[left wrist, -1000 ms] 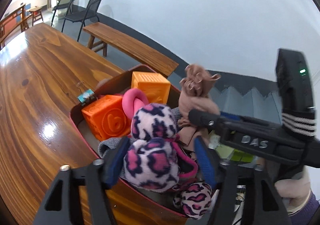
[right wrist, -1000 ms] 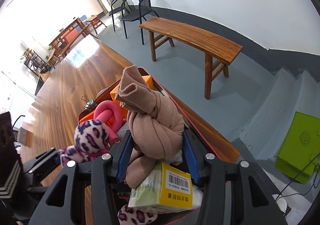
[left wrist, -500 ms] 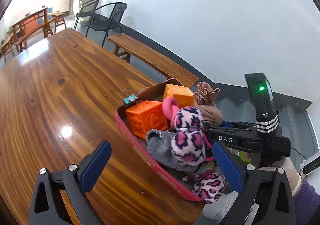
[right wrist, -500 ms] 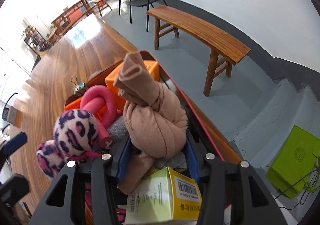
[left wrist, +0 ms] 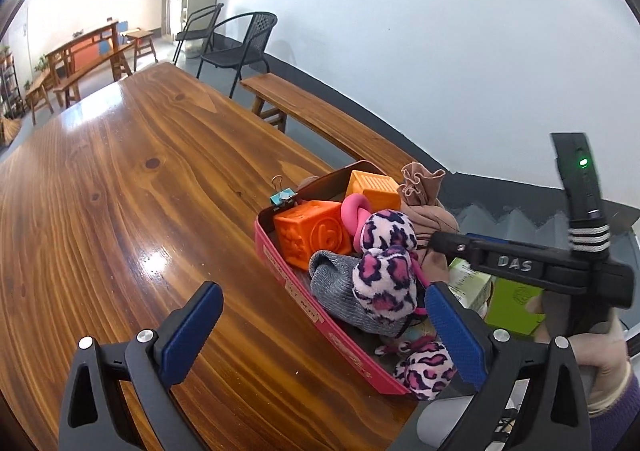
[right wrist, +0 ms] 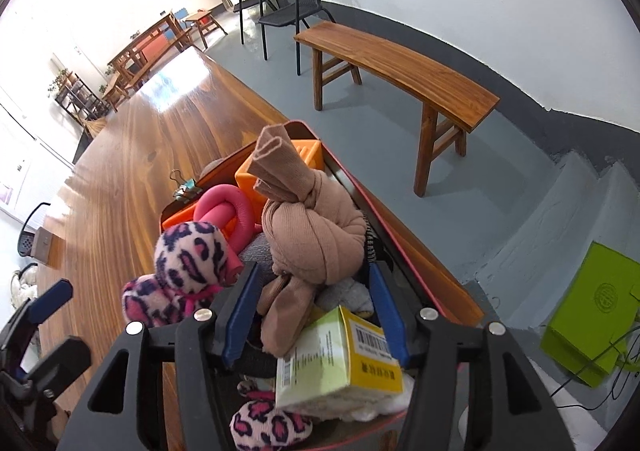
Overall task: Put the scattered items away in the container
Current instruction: 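Open both grippers to drop the plush and beige sock into the tray, then lift both open tools away from the tray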
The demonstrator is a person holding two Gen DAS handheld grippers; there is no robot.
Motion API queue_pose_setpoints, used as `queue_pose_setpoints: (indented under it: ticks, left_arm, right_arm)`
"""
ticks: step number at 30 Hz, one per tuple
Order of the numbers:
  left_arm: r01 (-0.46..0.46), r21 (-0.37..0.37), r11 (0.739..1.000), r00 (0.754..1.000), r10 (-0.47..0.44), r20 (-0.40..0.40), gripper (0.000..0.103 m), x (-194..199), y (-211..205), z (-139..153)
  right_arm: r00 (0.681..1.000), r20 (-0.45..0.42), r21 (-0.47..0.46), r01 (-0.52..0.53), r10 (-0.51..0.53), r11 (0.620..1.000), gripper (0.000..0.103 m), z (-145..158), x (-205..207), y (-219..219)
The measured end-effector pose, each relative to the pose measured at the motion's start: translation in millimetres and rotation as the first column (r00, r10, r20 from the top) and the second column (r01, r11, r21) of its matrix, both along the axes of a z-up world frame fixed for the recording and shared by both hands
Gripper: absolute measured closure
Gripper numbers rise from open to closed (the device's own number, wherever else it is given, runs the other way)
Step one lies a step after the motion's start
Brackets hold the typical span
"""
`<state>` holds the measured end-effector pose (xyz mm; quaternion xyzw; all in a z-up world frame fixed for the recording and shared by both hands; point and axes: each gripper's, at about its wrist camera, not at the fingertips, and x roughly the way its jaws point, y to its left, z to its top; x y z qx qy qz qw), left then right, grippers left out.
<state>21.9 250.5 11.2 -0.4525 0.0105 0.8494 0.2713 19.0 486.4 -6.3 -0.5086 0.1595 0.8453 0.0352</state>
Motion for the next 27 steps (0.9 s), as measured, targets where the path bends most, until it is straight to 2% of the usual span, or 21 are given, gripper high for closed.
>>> queue_pose_setpoints:
  ticks: [8, 13, 19, 27]
  left_arm:
    - [0.026, -0.052, 0.998, 0.999, -0.027, -0.033, 0.001, 28.9, 22.0, 9.3]
    - [0.018, -0.062, 0.998, 1.0, -0.018, -0.004, 0.001, 43.7, 30.0, 13.5]
    - [0.009, -0.039, 0.999, 1.0, -0.008, 0.025, 0.001, 52.4, 35.9, 19.7]
    - [0.018, -0.093, 0.995, 0.999, -0.022, -0.047, 0.001, 69.0, 50.7, 35.1]
  right_arm:
    - [0.999, -0.031, 0.003, 0.024, -0.024, 1.0, 0.036, 19.1, 31.9, 6.9]
    - [0.999, -0.029, 0.031, 0.025, -0.024, 0.999, 0.033, 23.2, 62.1, 11.0]
    - [0.999, -0.029, 0.056, 0.028, -0.026, 0.998, 0.032, 23.8, 95.0, 15.0]
    - [0.997, -0.05, 0.059, 0.055, -0.052, 0.997, 0.029, 28.0, 124.8, 25.4]
